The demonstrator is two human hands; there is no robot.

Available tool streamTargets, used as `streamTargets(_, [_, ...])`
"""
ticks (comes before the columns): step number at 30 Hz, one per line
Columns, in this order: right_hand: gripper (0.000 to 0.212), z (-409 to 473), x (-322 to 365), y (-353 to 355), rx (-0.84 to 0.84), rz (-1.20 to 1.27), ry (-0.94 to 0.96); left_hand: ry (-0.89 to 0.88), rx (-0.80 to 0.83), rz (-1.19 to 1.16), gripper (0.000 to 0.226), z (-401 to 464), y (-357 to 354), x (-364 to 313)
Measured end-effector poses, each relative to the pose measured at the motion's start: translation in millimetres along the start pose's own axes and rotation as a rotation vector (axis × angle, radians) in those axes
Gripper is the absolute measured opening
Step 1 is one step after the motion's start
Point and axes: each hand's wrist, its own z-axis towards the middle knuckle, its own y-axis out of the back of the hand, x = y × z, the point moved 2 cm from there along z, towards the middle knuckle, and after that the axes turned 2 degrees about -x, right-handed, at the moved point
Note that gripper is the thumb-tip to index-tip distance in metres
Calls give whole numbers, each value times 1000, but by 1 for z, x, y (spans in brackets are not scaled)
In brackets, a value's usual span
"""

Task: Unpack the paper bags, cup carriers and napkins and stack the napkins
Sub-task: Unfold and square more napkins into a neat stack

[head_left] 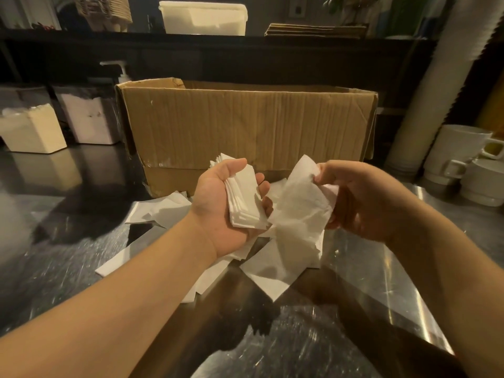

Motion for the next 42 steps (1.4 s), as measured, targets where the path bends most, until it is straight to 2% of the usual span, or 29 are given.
streamTargets(2, [34, -5, 1, -3, 246, 54, -74, -41, -32, -22, 23, 1, 0, -1])
streamTargets(3, [34, -6, -1, -5, 295, 10, -95, -60, -39, -35, 21, 2, -1, -2])
streamTargets(4, [29, -4, -3, -6, 284, -78, -113, -76, -35, -45, 19, 2, -1, -2])
streamTargets(6, [15, 2, -10, -9, 142, -411, -113, -83, -18, -30, 21, 3, 0, -2])
streamTargets(9, [17, 11, -20, -16, 16, -1001, -111, -4, 9, 21, 34, 3, 3, -1])
streamTargets(12, [28, 11, -22, -20, -48, -1135, -51, 12, 22, 38, 40, 4, 4, 0])
streamTargets(16, [43, 7, -24, -26, -20, -1162, -41, 9, 14, 51, 46, 4, 4, 2])
streamTargets(22, [49, 13, -27, -27, -4, -1152, -59, 12, 12, 53, 45, 3, 5, 3])
streamTargets(27, [31, 12, -22, -23, 89, -1165, 62, 4, 12, 64, 35, 2, 2, 3])
streamTargets(30, [26, 7, -15, -18, 196, -1092, 128, -27, -8, 78, 27, 1, 2, 2])
streamTargets(33, [21, 0, -12, -14, 343, -957, 192, -13, 34, 110, 37, 1, 2, 1])
streamTargets(35, [20, -3, -9, -13, 383, -814, 264, 22, 90, 154, 43, 2, 4, 1])
streamTargets(38, [24, -4, -4, -11, 308, -576, 367, 130, 214, 273, 43, -4, 1, 4])
streamTargets(40, [26, -2, -2, -10, 216, -508, 436, 163, 246, 320, 40, -7, -1, 6])
streamTargets(42, [19, 0, -3, -11, 137, -468, 494, 142, 269, 325, 37, -8, -3, 9])
